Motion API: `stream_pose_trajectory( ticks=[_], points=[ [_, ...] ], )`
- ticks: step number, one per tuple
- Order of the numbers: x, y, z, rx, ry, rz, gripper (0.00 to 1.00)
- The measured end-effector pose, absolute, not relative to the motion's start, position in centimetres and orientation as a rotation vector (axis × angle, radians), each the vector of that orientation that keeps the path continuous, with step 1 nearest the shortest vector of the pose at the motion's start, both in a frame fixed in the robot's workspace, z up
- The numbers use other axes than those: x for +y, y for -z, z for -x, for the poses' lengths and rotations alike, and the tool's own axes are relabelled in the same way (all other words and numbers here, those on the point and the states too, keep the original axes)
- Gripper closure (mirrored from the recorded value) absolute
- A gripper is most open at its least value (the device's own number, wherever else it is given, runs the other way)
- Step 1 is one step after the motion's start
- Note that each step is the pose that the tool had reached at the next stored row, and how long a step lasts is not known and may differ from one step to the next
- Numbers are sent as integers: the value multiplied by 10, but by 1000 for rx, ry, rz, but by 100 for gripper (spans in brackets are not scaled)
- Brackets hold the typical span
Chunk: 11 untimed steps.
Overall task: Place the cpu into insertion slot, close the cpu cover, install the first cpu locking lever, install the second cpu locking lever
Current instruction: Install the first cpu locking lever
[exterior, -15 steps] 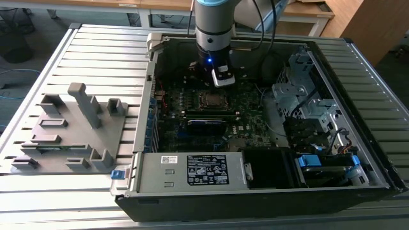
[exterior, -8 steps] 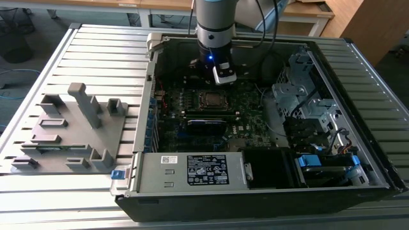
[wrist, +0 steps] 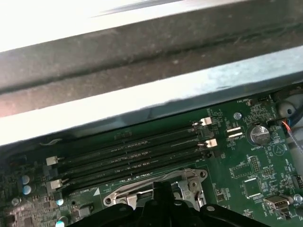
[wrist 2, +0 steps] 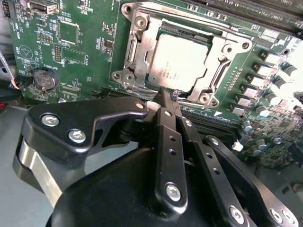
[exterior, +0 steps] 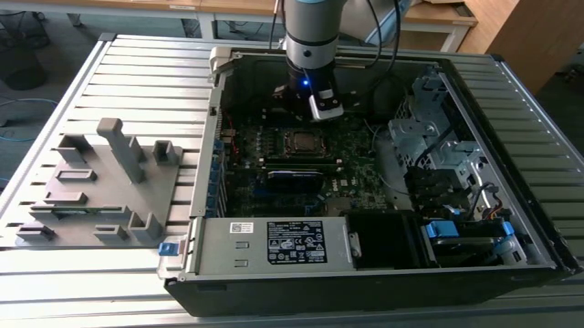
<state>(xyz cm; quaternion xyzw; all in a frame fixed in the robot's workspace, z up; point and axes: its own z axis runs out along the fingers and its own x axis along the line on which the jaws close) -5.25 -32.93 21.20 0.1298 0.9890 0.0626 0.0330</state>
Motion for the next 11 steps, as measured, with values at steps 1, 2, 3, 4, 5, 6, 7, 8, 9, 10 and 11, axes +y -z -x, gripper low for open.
stream_pose_trajectory(
  ticks=[1,2,3,4,5,6,7,8,9,10,11],
  points=[
    [-329,-212,52,3046,-189,-388,90],
    [-329,-212,52,3048,-185,-376,90],
    [-329,-211,52,3051,-179,-363,90],
    [-329,-211,52,3053,-168,-353,90],
    [-329,-211,52,3055,-153,-344,90],
    [-329,-211,52,3057,-136,-335,90],
    [-329,-211,52,3059,-118,-327,90],
    [-329,-211,52,3060,-100,-319,90],
    [-329,-211,52,3062,-83,-312,90],
    [-329,-211,52,3063,-74,-304,90],
    [-330,-211,52,3063,-73,-299,90]
  ],
)
